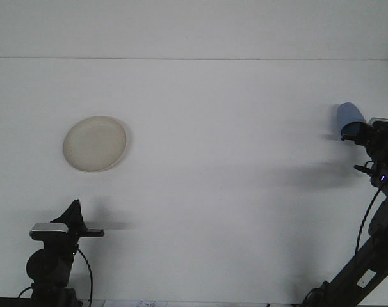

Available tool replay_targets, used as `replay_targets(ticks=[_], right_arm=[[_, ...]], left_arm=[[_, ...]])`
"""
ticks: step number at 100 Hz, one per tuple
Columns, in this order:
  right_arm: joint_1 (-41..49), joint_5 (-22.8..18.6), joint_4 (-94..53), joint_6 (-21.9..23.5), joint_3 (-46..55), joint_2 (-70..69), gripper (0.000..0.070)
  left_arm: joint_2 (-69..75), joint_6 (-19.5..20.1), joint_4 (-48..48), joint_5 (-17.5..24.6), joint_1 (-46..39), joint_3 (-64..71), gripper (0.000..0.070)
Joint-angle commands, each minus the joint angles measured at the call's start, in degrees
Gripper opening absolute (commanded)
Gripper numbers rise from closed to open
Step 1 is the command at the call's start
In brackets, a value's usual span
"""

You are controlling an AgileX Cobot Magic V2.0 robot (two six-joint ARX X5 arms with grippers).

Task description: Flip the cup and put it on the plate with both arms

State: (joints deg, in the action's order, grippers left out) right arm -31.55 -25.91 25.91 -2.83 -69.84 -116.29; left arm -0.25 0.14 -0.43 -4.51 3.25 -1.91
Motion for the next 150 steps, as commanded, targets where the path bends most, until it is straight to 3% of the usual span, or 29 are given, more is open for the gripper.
replay_targets(ticks=[1,14,34,55,76,91,107,150], right_arm=[[-0.09,-0.63,-1.81,3.63,-1.14,2.82,0.0],[1.27,0.31,-11.37,6.51,-1.14,9.79,0.0],[8.44,7.91,-32.13,9.75,-1.16,24.13,0.0],[24.0,13.53,-57.75,6.69,-3.91,36.98,0.0],[45.35,15.58,-84.43,3.41,-12.98,36.68,0.0],[58.97,19.93,-90.86,4.07,-15.3,34.42,0.0],[69.0,20.0,-94.05,5.01,-15.34,30.18,0.0],[79.65,21.51,-96.39,4.37,-15.32,18.43,0.0]], left_arm=[[0.09,0.28,0.59,-0.2,-0.02,1.11,0.0016],[0.07,0.28,0.59,-0.2,-0.02,1.11,0.0016],[0.07,0.28,0.59,-0.2,-0.02,1.11,0.0016],[0.09,0.28,0.59,-0.2,-0.02,1.11,0.0016],[0.07,0.28,0.59,-0.2,-0.02,1.11,0.0016],[0.07,0.28,0.59,-0.2,-0.02,1.11,0.0016],[0.07,0.28,0.61,-0.2,-0.02,1.11,0.0016],[0.07,0.28,0.59,-0.2,-0.02,1.11,0.0016]])
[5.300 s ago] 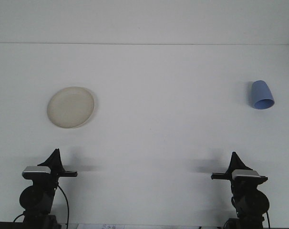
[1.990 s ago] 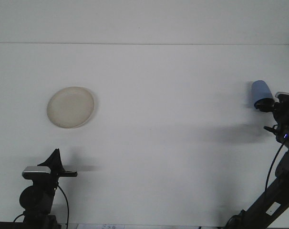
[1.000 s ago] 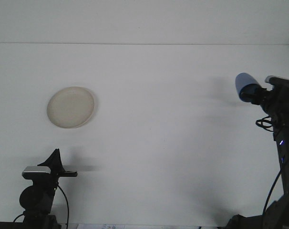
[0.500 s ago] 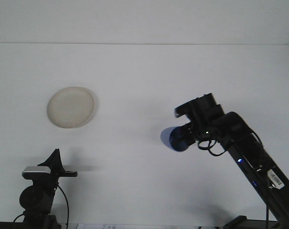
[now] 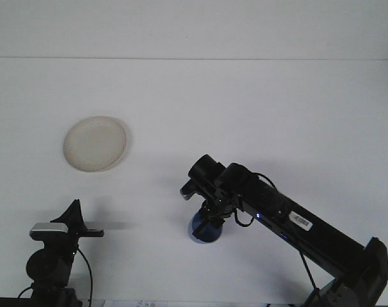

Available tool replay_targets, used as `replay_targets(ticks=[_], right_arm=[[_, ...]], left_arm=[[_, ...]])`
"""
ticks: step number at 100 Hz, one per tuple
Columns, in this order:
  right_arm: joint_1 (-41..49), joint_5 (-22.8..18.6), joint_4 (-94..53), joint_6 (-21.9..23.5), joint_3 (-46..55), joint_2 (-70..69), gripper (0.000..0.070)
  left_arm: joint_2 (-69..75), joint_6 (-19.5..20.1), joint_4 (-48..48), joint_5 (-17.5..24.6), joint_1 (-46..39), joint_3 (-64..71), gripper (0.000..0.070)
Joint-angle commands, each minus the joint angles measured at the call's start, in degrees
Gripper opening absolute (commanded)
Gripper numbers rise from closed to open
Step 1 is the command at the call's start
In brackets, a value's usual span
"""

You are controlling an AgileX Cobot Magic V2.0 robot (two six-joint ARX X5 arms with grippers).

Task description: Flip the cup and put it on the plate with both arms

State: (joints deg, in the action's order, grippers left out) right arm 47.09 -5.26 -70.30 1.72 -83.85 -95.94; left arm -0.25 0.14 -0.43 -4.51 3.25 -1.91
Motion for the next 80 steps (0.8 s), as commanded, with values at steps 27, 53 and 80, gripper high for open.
replay_targets(ticks=[27,53,80], right_arm=[[1.86,0.76,1.86,-0.28,-1.38,-2.67,0.0295],[0.5,0.87,2.21,-1.81,-2.43,0.15,0.0348],[-1.38,4.52,8.2,-1.92,-2.12,16.76,0.0351]], left_arm=[[0.07,0.28,0.59,-0.2,-0.02,1.11,0.0016],[0.09,0.28,0.59,-0.2,-0.02,1.11,0.0016],[0.07,0.28,0.59,-0.2,-0.02,1.11,0.0016]])
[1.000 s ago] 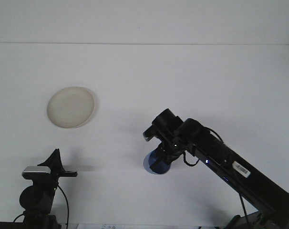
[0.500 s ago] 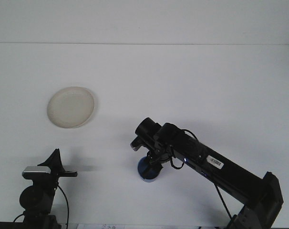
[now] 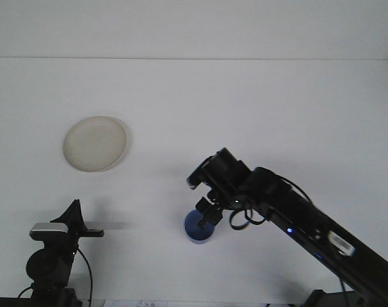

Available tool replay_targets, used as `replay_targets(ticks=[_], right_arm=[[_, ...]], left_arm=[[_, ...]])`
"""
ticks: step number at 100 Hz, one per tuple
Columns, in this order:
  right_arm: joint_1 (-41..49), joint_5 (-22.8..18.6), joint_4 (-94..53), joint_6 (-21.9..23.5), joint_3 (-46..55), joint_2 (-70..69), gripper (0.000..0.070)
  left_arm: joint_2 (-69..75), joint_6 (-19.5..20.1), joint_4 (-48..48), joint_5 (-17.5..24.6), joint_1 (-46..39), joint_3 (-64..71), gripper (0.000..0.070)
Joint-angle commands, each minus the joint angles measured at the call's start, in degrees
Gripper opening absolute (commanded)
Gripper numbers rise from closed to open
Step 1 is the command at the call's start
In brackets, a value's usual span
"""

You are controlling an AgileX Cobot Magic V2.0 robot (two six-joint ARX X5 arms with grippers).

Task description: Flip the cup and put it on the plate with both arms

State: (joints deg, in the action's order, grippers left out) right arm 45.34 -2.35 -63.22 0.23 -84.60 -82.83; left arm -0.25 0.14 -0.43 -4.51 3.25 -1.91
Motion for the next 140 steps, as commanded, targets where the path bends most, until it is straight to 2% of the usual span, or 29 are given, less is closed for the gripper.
replay_targets(ticks=[1,18,29,54,58,72,96,108,118,123,134,137,140], right_arm=[[0.37,1.79,1.2,-0.44,-1.33,4.04,0.0351],[0.46,7.02,8.15,-0.04,5.95,19.82,0.0353],[0.46,6.97,15.41,1.86,15.93,31.21,0.0354],[0.46,6.97,25.94,2.51,37.27,52.33,0.0357],[0.46,6.93,26.82,3.02,39.43,54.88,0.0357],[0.46,6.93,28.35,3.02,44.39,62.51,0.0357],[0.44,6.95,28.5,3.04,45.94,67.6,0.0357],[0.44,6.95,28.48,3.08,45.94,67.78,0.0357],[0.44,6.95,28.48,3.06,45.94,67.78,0.0357],[0.44,6.95,28.48,3.06,45.94,67.78,0.0357],[0.44,6.95,28.5,3.02,45.94,67.78,0.0357],[0.44,6.95,28.5,3.02,45.94,67.78,0.0357],[0.44,6.95,28.5,2.99,45.94,67.78,0.0357]], left_arm=[[0.09,0.28,0.59,-0.2,-0.02,1.11,0.0016],[0.07,0.59,0.59,-0.2,-0.02,1.11,0.0016],[0.07,0.61,0.59,-0.2,-0.02,1.11,0.0016],[0.07,-0.02,0.74,-0.2,-0.02,1.09,0.0016],[0.09,-1.79,0.7,-0.2,-0.02,1.09,0.0016],[0.07,-12.35,0.61,-0.17,-0.02,1.11,0.0016],[0.07,-24.76,3.43,0.81,-0.02,0.17,0.0015],[-1.27,-27.47,2.91,6.12,0.0,-5.4,0.0015],[-5.05,-26.95,0.63,9.92,0.04,-12.41,0.0021],[-8.24,-24.74,-1.38,12.48,0.04,-16.79,0.008],[-17.64,-17.77,-8.48,19.58,0.35,-27.23,0.0432],[-20.65,-16.39,-10.99,21.7,0.63,-30.25,0.049],[-23.47,-15.28,-13.4,23.98,0.98,-33.03,0.0517]])
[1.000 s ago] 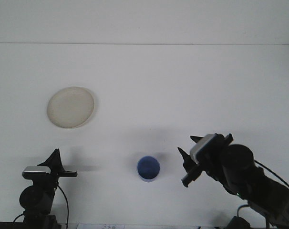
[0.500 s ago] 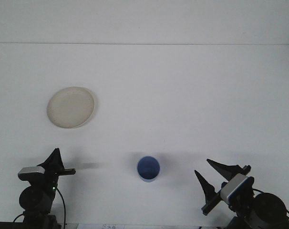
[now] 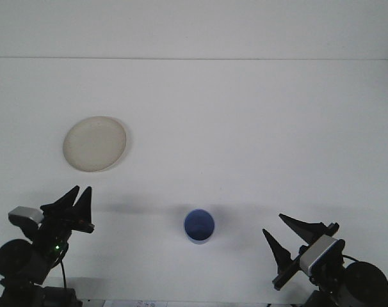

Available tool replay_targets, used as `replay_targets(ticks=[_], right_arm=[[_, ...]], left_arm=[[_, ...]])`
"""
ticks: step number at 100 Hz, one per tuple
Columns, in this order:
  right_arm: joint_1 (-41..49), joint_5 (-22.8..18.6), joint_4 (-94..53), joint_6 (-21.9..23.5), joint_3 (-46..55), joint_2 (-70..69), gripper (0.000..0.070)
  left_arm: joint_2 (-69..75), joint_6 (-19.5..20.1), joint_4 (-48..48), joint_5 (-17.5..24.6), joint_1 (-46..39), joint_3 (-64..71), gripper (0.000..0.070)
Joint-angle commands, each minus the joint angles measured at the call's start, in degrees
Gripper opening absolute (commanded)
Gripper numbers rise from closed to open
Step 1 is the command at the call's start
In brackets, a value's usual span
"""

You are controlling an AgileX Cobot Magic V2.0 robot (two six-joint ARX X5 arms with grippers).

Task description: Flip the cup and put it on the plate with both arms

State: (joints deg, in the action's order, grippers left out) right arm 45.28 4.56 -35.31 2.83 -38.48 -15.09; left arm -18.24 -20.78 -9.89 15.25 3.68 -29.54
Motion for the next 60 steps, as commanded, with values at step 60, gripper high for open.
replay_targets(ticks=[60], right_arm=[[0.5,0.28,0.57,0.37,-0.17,0.04,0.0357]], left_arm=[[-51.78,14.25,-25.2,4.59,35.26,-37.05,0.0514]])
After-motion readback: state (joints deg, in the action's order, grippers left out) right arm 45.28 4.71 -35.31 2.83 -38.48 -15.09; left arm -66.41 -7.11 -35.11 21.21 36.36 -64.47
